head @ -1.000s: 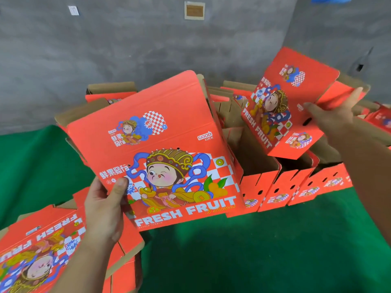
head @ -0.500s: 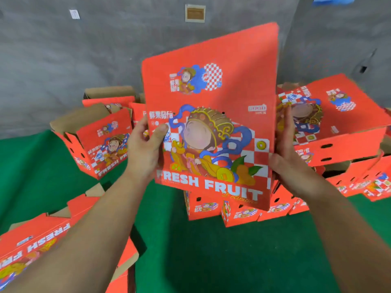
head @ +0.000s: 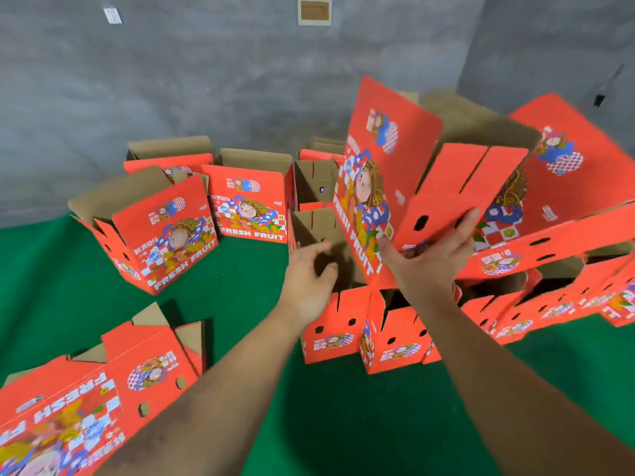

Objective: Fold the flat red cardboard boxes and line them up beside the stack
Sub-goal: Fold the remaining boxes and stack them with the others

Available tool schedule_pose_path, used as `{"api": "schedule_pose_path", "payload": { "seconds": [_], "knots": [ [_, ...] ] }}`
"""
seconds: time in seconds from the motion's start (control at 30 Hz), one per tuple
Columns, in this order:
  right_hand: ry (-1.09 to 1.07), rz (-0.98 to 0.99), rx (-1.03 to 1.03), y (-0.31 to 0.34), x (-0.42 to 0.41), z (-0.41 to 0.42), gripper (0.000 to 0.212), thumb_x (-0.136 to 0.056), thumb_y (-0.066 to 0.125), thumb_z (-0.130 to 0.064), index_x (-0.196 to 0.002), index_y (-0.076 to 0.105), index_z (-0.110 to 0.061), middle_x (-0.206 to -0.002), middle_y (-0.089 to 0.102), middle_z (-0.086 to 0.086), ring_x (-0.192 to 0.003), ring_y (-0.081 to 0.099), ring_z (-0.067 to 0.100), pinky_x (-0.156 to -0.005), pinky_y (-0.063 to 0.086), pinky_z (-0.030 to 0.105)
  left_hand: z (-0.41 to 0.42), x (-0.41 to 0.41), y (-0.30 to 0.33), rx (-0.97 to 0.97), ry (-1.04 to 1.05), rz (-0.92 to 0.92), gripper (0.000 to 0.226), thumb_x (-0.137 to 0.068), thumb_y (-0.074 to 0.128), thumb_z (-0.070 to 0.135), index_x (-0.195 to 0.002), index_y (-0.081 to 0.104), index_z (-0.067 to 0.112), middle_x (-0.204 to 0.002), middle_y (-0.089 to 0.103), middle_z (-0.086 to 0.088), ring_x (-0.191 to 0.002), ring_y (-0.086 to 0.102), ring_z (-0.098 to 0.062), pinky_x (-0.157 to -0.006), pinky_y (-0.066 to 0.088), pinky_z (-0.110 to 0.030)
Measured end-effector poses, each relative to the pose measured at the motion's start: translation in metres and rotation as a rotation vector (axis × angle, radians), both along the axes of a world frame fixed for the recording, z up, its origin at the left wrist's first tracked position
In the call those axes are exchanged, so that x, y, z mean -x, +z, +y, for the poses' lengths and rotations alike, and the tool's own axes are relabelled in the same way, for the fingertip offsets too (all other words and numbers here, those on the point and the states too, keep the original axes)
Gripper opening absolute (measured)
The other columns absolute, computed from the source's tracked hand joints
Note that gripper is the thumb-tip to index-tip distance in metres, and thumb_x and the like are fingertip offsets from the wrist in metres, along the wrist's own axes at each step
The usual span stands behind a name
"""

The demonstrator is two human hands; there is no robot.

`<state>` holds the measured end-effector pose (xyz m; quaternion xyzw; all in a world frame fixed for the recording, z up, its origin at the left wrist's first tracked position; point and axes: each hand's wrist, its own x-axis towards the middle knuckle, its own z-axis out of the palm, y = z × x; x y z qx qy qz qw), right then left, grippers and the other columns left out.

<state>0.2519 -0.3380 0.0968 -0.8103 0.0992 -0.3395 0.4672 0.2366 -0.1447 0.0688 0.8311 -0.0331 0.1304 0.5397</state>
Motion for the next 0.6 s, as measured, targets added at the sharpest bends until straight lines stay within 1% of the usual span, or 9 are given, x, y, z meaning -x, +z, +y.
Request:
{"api": "schedule_pose_path", "payload": {
  "seconds": [0.03,0.1,0.23,0.3,0.33,0.4,0.47,0.5,0.6],
  "knots": [
    [-0.037,0.012,-0.021,-0.001,-0.004,0.001,0.148,-0.054,0.082,-0.067,-0.163,-0.003,-0.016,-0.145,0.032,0.026,-0.133,0.036,0.041,-0.116,0.029,0.053,0.007,0.006,-0.009,0.009,0.027,0.056,0.035,-0.099,0.064,0.012,-0.132,0.068,0.022,-0.127,0.058,0.012,-0.131,0.055,-0.010,-0.110,0.033,-0.015],
    [-0.102,0.032,-0.060,0.002,-0.009,-0.002,0.146,-0.057,0.083,-0.067,-0.163,-0.004,-0.017,-0.143,0.034,0.026,-0.131,0.037,0.045,-0.115,0.030,0.055,0.022,0.022,-0.022,0.002,0.060,0.084,0.037,-0.100,0.063,0.010,-0.133,0.065,0.024,-0.130,0.056,0.005,-0.126,0.055,-0.009,-0.108,0.034,-0.016],
    [-0.154,0.063,-0.049,0.006,-0.011,-0.009,0.145,-0.059,0.084,-0.067,-0.164,-0.003,-0.017,-0.145,0.035,0.026,-0.132,0.037,0.045,-0.114,0.031,0.055,0.053,0.050,-0.035,0.017,0.143,0.046,0.042,-0.098,0.063,0.008,-0.119,0.063,0.045,-0.123,0.053,0.023,-0.119,0.048,0.011,-0.110,0.035,-0.019],
    [-0.172,0.112,-0.054,0.005,-0.009,-0.005,0.144,-0.062,0.082,-0.068,-0.164,-0.007,-0.018,-0.149,0.031,0.026,-0.137,0.034,0.047,-0.116,0.030,0.057,0.074,0.064,-0.045,0.059,0.184,0.081,0.040,-0.100,0.063,0.010,-0.119,0.061,0.045,-0.122,0.050,0.025,-0.117,0.048,0.014,-0.111,0.035,-0.020],
    [-0.175,0.152,-0.063,0.007,-0.008,-0.002,0.143,-0.064,0.081,-0.068,-0.163,-0.010,-0.019,-0.154,0.026,0.027,-0.142,0.029,0.048,-0.118,0.026,0.058,0.085,0.071,-0.052,0.062,0.213,0.100,0.038,-0.100,0.063,0.010,-0.122,0.061,0.041,-0.124,0.052,0.019,-0.118,0.051,0.008,-0.113,0.036,-0.024],
    [-0.171,0.246,-0.145,0.012,-0.003,0.006,0.142,-0.065,0.080,-0.067,-0.161,-0.017,-0.028,-0.163,0.008,0.026,-0.152,0.011,0.046,-0.123,0.017,0.061,0.112,0.087,-0.069,0.032,0.278,0.161,0.035,-0.100,0.063,0.010,-0.128,0.062,0.031,-0.128,0.056,0.003,-0.124,0.057,-0.015,-0.114,0.040,-0.033],
    [-0.156,0.241,-0.243,0.015,0.012,0.020,0.138,-0.067,0.082,-0.062,-0.161,-0.014,-0.033,-0.167,-0.005,0.025,-0.155,0.000,0.044,-0.124,0.012,0.060,0.140,0.104,-0.086,0.020,0.364,0.234,0.035,-0.098,0.062,0.006,-0.131,0.065,0.018,-0.129,0.060,-0.016,-0.126,0.057,-0.036,-0.114,0.043,-0.046],
    [-0.140,0.181,-0.252,0.012,0.023,0.030,0.132,-0.069,0.081,-0.057,-0.162,-0.009,-0.030,-0.167,-0.006,0.025,-0.155,0.000,0.043,-0.125,0.011,0.059,0.154,0.114,-0.097,-0.001,0.407,0.270,0.035,-0.097,0.062,0.004,-0.131,0.066,0.013,-0.129,0.061,-0.019,-0.127,0.056,-0.039,-0.114,0.043,-0.050],
    [-0.070,0.012,-0.205,-0.010,0.072,0.077,0.111,-0.075,0.075,-0.040,-0.162,0.011,-0.015,-0.167,0.004,0.023,-0.155,0.006,0.033,-0.126,0.008,0.047,0.196,0.149,-0.125,-0.149,0.481,0.385,0.034,-0.096,0.064,0.007,-0.129,0.069,0.008,-0.130,0.065,-0.018,-0.128,0.057,-0.038,-0.111,0.045,-0.047]
  ]
}}
